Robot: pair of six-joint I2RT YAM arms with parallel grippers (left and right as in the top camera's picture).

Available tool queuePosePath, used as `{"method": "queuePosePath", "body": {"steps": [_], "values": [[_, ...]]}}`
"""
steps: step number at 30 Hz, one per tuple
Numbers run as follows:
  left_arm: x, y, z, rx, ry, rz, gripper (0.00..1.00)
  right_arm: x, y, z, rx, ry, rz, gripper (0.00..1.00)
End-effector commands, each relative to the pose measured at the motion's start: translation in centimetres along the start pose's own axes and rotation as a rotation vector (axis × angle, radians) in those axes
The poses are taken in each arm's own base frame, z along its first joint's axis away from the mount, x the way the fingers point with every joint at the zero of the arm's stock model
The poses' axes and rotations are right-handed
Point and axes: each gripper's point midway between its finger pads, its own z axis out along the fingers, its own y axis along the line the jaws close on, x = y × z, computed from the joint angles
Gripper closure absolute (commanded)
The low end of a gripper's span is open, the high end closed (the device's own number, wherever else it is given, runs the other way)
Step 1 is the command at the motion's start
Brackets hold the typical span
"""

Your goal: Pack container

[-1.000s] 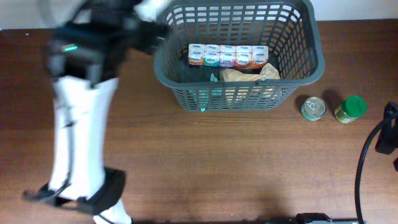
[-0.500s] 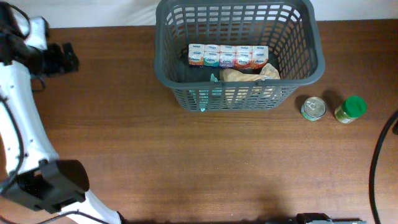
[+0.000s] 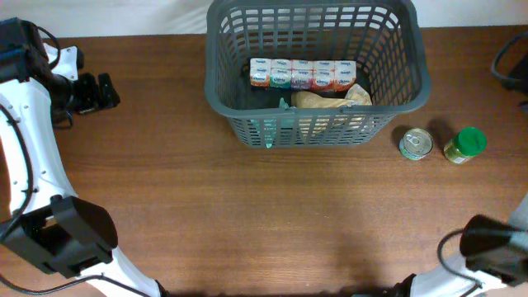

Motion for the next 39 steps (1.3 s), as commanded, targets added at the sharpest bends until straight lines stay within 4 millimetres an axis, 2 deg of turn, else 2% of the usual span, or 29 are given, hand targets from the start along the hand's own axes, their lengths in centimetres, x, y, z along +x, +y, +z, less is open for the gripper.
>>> {"method": "queuePosePath", "body": {"steps": [1,5,9,15,16,20,24,27,32,39], "values": [[0.1,-0.1,0.2,0.016,0.005,-0.016,0.01,-0.4,0.1,3.4,-0.067,0.076,0.04,0.01],[0.1,-0.1,0.2,0.016,0.005,-0.016,0.01,1.0,1.5,9.2,-0.091,0.225,0.076,0.01],[0.1,-0.1,0.2,0.016,0.005,-0.016,0.01,3.3,4.2,14.0,-0.116,0.35,0.045,0.03],[0.1,-0.1,0.2,0.016,0.005,-0.016,0.01,7.1,5.2,16.8,-0.094,0.465,0.001,0.02],[0.1,-0.1,0.2,0.016,0.005,-0.016,0.01,8.1,5.4,17.8,-0.088,0.484,-0.01,0.02],[0.1,-0.1,0.2,0.016,0.005,-0.016,0.01,10.9,4.9,20.6,-0.068,0.533,-0.012,0.02],[0.1,-0.1,0.2,0.016,0.005,-0.016,0.01,12.6,4.6,22.5,-0.062,0.551,-0.01,0.01],[0.1,-0.1,0.2,0.016,0.005,-0.016,0.01,12.7,4.7,23.3,-0.068,0.532,-0.004,0.0],[0.1,-0.1,0.2,0.016,0.005,-0.016,0.01,12.5,4.3,23.9,-0.04,0.507,-0.01,0.01],[0.1,-0.1,0.2,0.016,0.005,-0.016,0.01,14.1,3.9,25.0,-0.018,0.527,-0.009,0.0]]}}
